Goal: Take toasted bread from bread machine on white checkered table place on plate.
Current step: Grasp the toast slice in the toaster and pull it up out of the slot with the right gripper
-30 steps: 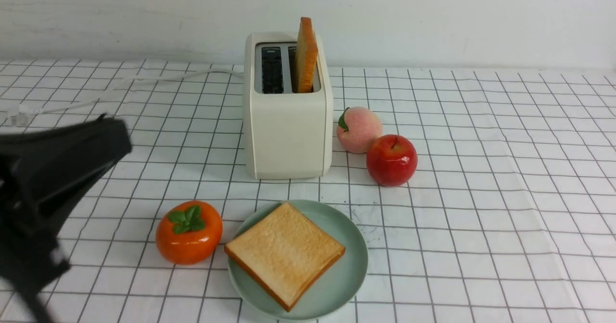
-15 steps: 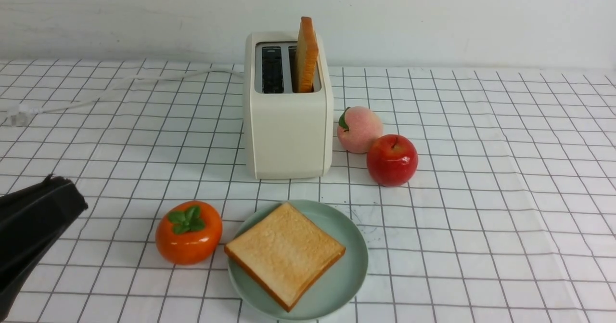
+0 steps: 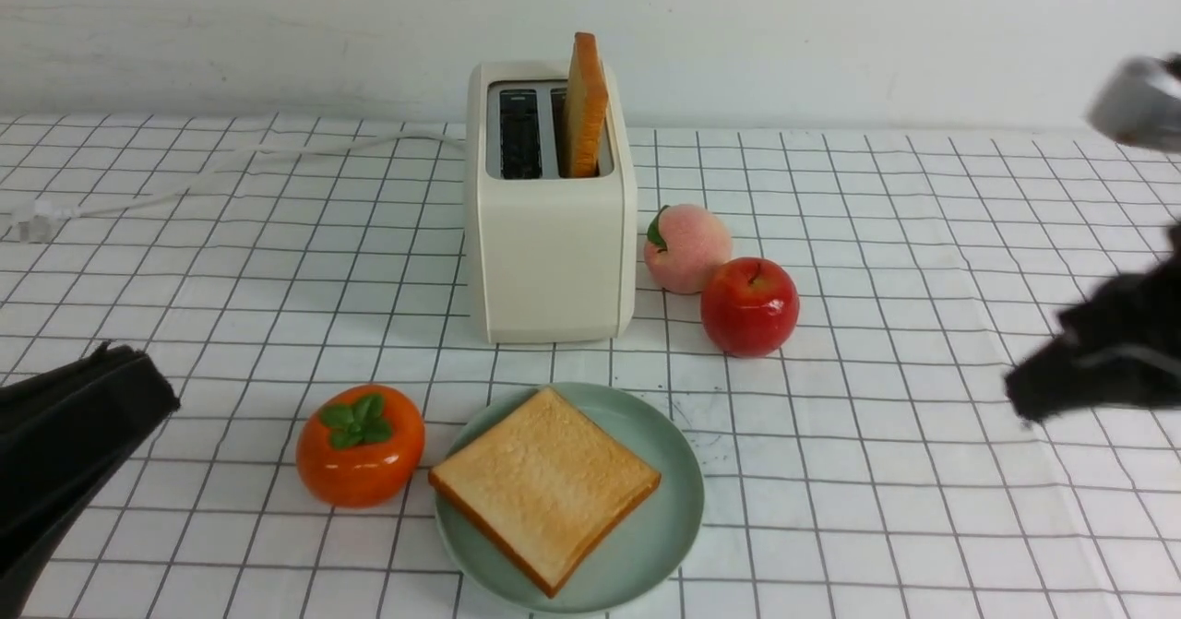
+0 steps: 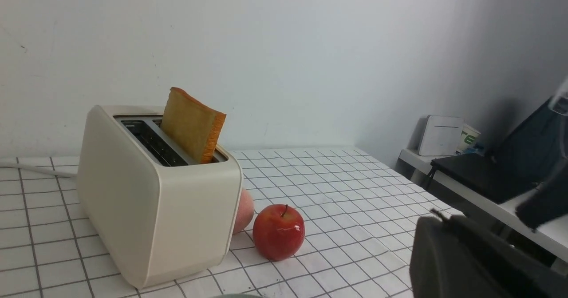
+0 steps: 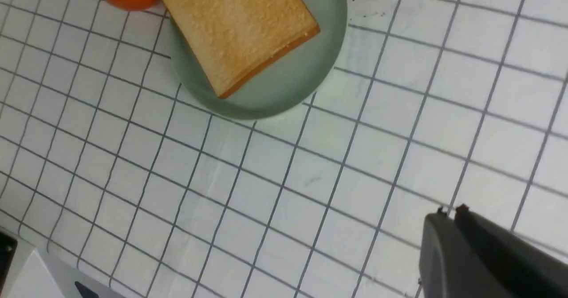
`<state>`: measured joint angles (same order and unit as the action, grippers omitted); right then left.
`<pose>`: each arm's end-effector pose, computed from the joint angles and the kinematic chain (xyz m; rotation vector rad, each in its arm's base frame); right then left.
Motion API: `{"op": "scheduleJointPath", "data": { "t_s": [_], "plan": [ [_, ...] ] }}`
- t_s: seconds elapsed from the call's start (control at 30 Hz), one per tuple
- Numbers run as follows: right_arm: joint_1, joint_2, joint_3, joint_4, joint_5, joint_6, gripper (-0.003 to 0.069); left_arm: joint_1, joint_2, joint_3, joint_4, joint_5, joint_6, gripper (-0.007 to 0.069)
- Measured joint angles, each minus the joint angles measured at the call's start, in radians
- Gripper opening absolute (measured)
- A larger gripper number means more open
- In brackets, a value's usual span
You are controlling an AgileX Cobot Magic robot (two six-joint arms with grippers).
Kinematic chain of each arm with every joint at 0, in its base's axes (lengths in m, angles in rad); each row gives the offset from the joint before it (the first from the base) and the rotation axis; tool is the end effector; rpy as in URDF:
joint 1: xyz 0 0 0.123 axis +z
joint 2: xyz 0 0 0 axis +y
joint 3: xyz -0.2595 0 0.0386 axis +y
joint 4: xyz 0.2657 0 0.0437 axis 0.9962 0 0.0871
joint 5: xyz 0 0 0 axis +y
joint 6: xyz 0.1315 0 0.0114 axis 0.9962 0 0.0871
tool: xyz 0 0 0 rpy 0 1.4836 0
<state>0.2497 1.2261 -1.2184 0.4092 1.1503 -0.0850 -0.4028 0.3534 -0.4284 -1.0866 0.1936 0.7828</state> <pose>0.2566 0.1149 0.3160 -0.3422 2.5963 0.6054 0.1395 -0.0840 0.3217 0.2229 1.5236 -0.6872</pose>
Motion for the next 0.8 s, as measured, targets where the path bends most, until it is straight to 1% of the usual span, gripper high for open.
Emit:
{"op": "scheduleJointPath", "data": {
  "t_s": [0.07, 0.1, 0.2, 0.23, 0.27, 0.3, 0.33, 0.37, 0.43, 0.47, 0.5, 0.53, 0.57, 0.6, 0.67, 0.73, 0.8],
  "plan": [
    [0.115, 0.158, -0.178, -0.103, -0.015, 0.066, 0.0034, 0.000, 0.000, 0.000, 0.000, 0.010, 0.000, -0.0013],
    [0.150, 0.218, -0.272, -0.146, -0.018, 0.096, 0.0034, 0.000, 0.000, 0.000, 0.000, 0.010, 0.001, -0.0013],
    [0.200, 0.334, -0.431, -0.203, -0.020, 0.140, 0.0038, 0.000, 0.000, 0.001, 0.000, 0.011, 0.001, -0.0013],
    [0.223, 0.423, -0.540, -0.227, -0.019, 0.168, 0.0046, 0.000, 0.000, 0.001, 0.000, 0.013, 0.003, -0.0013],
    [0.233, 0.477, -0.614, -0.238, -0.015, 0.188, 0.0059, 0.000, 0.000, 0.001, 0.000, 0.014, 0.004, -0.0013],
    [0.236, 0.499, -0.643, -0.240, -0.015, 0.194, 0.0064, 0.000, 0.000, 0.001, 0.000, 0.014, 0.004, -0.0013],
    [0.244, 0.575, -0.741, -0.243, -0.008, 0.208, 0.0094, 0.000, 0.000, 0.001, 0.000, 0.014, 0.005, -0.0013],
    [0.249, 0.618, -0.796, -0.243, -0.006, 0.215, 0.0117, 0.000, 0.000, 0.001, 0.000, 0.014, 0.005, -0.0013],
    [0.253, 0.737, -0.947, -0.241, -0.003, 0.238, 0.0206, 0.000, 0.000, 0.001, 0.000, 0.014, 0.006, -0.0013],
    [0.254, 0.747, -0.961, -0.241, -0.003, 0.239, 0.0216, 0.000, 0.000, 0.001, 0.000, 0.014, 0.006, -0.0013],
    [0.255, 0.839, -1.086, -0.240, -0.004, 0.260, 0.0309, 0.000, 0.000, 0.001, 0.000, 0.014, 0.007, -0.0013],
    [0.255, 0.886, -1.153, -0.240, -0.004, 0.268, 0.0363, 0.000, 0.000, 0.001, 0.000, 0.014, 0.007, -0.0013],
    [0.255, 0.896, -1.166, -0.240, -0.004, 0.269, 0.0374, 0.000, 0.000, 0.001, 0.000, 0.014, 0.007, -0.0013],
    [0.255, 0.958, -1.252, -0.242, -0.003, 0.277, 0.0444, 0.000, 0.000, 0.001, 0.000, 0.014, 0.007, -0.0013],
    [0.255, 1.031, -1.350, -0.244, -0.002, 0.294, 0.0524, 0.000, 0.000, 0.001, 0.000, 0.014, 0.007, -0.0013],
    [0.255, 1.086, -1.414, -0.266, -0.003, 0.316, 0.0564, 0.000, 0.000, 0.001, 0.000, 0.014, 0.007, -0.0013],
    [0.256, 1.110, -1.432, -0.306, -0.016, 0.331, 0.0570, 0.000, 0.000, 0.001, 0.000, 0.014, 0.007, -0.0013]
  ]
}}
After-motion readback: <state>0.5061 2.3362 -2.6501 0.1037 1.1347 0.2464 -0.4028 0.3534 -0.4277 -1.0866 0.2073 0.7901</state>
